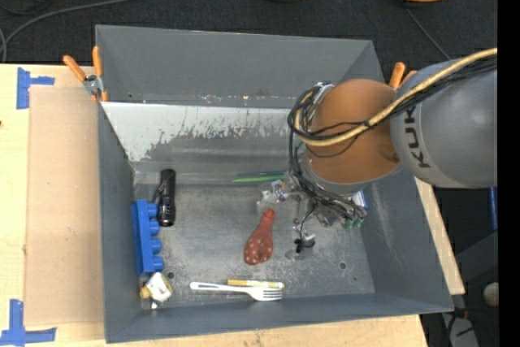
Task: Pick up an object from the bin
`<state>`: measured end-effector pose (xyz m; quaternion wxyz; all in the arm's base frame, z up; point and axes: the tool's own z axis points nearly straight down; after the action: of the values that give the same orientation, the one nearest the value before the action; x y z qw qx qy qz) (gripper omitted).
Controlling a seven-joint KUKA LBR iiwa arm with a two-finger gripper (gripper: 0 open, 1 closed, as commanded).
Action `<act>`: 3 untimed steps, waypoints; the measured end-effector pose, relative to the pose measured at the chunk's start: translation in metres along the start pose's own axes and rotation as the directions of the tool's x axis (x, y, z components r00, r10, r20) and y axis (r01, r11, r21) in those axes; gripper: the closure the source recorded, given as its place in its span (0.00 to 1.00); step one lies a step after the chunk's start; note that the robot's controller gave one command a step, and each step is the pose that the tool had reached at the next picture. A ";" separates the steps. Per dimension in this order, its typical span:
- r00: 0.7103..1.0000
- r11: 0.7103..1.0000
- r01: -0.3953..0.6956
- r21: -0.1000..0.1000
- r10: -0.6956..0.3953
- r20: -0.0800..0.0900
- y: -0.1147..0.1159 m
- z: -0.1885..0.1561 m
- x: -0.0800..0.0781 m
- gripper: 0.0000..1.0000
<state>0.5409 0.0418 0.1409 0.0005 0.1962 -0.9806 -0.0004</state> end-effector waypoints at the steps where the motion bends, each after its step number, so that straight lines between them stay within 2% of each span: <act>1: 0.967 0.967 0.255 -0.008 -0.255 -0.005 0.020 0.032 -0.010 0.00; 2: 0.870 0.870 0.493 0.000 -0.493 0.004 0.016 0.073 -0.026 0.00; 3: 0.894 0.894 0.448 -0.006 -0.448 0.002 0.021 0.070 -0.025 1.00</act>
Offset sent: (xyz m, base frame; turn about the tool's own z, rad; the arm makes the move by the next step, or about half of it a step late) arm 0.0178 0.0234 -0.0709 -0.5180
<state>0.5562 0.0711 0.0709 0.0008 0.4169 -0.9090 -0.0038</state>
